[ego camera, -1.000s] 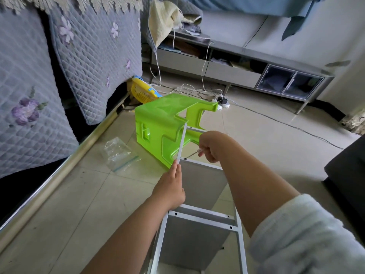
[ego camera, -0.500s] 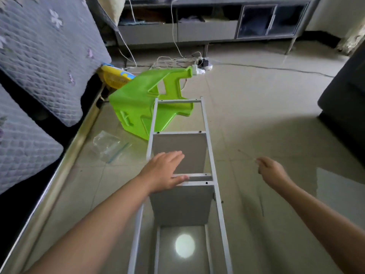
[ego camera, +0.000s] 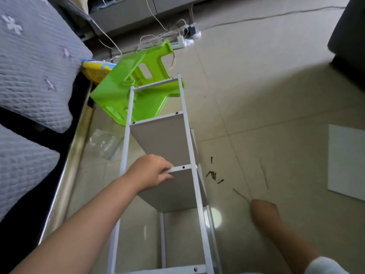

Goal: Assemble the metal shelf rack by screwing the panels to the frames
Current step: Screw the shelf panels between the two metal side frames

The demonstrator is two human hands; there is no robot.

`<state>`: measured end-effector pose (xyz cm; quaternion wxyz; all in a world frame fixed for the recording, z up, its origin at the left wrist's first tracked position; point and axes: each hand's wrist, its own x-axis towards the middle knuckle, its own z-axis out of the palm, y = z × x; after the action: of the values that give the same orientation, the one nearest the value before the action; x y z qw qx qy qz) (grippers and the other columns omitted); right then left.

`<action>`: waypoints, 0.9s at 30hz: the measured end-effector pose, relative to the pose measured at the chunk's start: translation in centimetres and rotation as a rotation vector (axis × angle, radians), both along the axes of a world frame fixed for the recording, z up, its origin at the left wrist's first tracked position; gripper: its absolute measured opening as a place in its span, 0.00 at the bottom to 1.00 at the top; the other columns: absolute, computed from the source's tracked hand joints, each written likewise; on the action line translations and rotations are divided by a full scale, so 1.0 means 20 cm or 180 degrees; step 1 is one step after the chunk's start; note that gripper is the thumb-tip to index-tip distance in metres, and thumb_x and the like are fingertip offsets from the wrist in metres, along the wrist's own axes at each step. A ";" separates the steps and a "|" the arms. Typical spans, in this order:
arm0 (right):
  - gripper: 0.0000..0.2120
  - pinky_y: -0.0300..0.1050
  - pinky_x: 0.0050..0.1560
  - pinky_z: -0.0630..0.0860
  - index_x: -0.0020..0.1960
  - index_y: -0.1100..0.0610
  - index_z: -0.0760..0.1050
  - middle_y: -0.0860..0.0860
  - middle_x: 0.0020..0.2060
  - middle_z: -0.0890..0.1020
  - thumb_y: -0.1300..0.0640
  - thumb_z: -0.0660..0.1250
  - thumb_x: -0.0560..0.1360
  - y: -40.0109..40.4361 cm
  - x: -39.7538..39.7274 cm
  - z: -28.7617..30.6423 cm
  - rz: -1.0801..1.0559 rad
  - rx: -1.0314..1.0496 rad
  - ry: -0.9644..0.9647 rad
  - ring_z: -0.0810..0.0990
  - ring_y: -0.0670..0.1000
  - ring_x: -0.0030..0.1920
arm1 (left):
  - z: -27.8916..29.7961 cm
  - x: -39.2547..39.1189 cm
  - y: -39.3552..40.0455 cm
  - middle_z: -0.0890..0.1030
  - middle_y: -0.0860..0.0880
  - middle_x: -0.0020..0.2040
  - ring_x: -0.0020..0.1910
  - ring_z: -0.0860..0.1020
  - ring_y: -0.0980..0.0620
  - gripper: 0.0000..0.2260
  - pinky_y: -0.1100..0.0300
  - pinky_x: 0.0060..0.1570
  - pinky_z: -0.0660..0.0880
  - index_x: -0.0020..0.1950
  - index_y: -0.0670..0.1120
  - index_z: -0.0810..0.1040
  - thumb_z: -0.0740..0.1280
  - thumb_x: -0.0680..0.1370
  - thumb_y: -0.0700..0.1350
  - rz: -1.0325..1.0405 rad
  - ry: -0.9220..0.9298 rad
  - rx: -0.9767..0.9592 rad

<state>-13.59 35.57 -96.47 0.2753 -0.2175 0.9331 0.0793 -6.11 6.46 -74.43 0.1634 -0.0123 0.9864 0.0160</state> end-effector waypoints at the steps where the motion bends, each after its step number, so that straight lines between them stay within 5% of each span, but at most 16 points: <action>1: 0.17 0.40 0.57 0.72 0.62 0.52 0.72 0.48 0.60 0.77 0.62 0.51 0.79 0.01 -0.01 -0.01 0.0021 0.0054 0.0034 0.76 0.49 0.61 | 0.00 -0.01 -0.01 0.79 0.48 0.43 0.48 0.76 0.48 0.12 0.58 0.42 0.66 0.49 0.44 0.79 0.64 0.77 0.52 0.0044 -0.0065 0.0064; 3: 0.16 0.39 0.56 0.72 0.60 0.52 0.73 0.47 0.59 0.78 0.62 0.53 0.78 0.01 -0.02 -0.04 0.0002 0.0160 0.0102 0.76 0.49 0.60 | 0.01 -0.01 -0.01 0.75 0.49 0.34 0.41 0.74 0.48 0.15 0.56 0.39 0.64 0.43 0.41 0.78 0.66 0.76 0.53 0.0162 -0.0129 0.0275; 8: 0.15 0.41 0.55 0.69 0.60 0.52 0.72 0.47 0.57 0.77 0.61 0.54 0.77 -0.11 -0.05 -0.06 0.0291 0.0033 0.0443 0.74 0.49 0.59 | -0.02 0.01 -0.04 0.78 0.49 0.34 0.36 0.75 0.52 0.12 0.58 0.38 0.68 0.40 0.47 0.82 0.70 0.72 0.56 0.0899 -0.0295 0.1381; 11: 0.14 0.43 0.55 0.70 0.59 0.57 0.72 0.52 0.57 0.75 0.64 0.56 0.76 -0.24 -0.09 -0.06 0.0768 -0.0369 0.0358 0.73 0.53 0.59 | -0.04 0.01 -0.03 0.72 0.52 0.28 0.30 0.70 0.55 0.13 0.59 0.35 0.64 0.35 0.48 0.79 0.70 0.73 0.56 0.0947 -0.0440 0.1336; 18: 0.14 0.42 0.53 0.70 0.62 0.61 0.70 0.55 0.61 0.71 0.63 0.58 0.76 -0.48 -0.19 -0.15 0.0955 -0.0747 0.0228 0.70 0.54 0.61 | -0.06 0.05 -0.02 0.79 0.48 0.38 0.39 0.76 0.49 0.15 0.55 0.41 0.70 0.48 0.44 0.80 0.61 0.78 0.54 0.0514 -0.0382 0.1029; 23: 0.13 0.43 0.51 0.71 0.58 0.61 0.72 0.56 0.58 0.73 0.65 0.58 0.75 -0.47 -0.17 -0.14 0.0911 -0.0662 0.0229 0.71 0.54 0.59 | -0.04 0.00 -0.03 0.75 0.49 0.32 0.34 0.73 0.52 0.12 0.58 0.37 0.67 0.35 0.49 0.76 0.65 0.77 0.50 0.0854 -0.0811 0.1272; 27: 0.13 0.43 0.46 0.67 0.59 0.61 0.70 0.57 0.56 0.75 0.66 0.55 0.76 -0.53 -0.14 0.02 0.0218 -0.1313 -0.0052 0.73 0.56 0.56 | -0.02 -0.02 -0.03 0.66 0.53 0.26 0.24 0.64 0.59 0.17 0.64 0.29 0.60 0.28 0.50 0.69 0.68 0.75 0.49 0.1258 -0.1083 0.1603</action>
<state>-16.41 24.97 -96.00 0.2296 -0.3014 0.9193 -0.1059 -6.58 5.84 -74.74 0.3168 -0.1646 0.8888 0.2875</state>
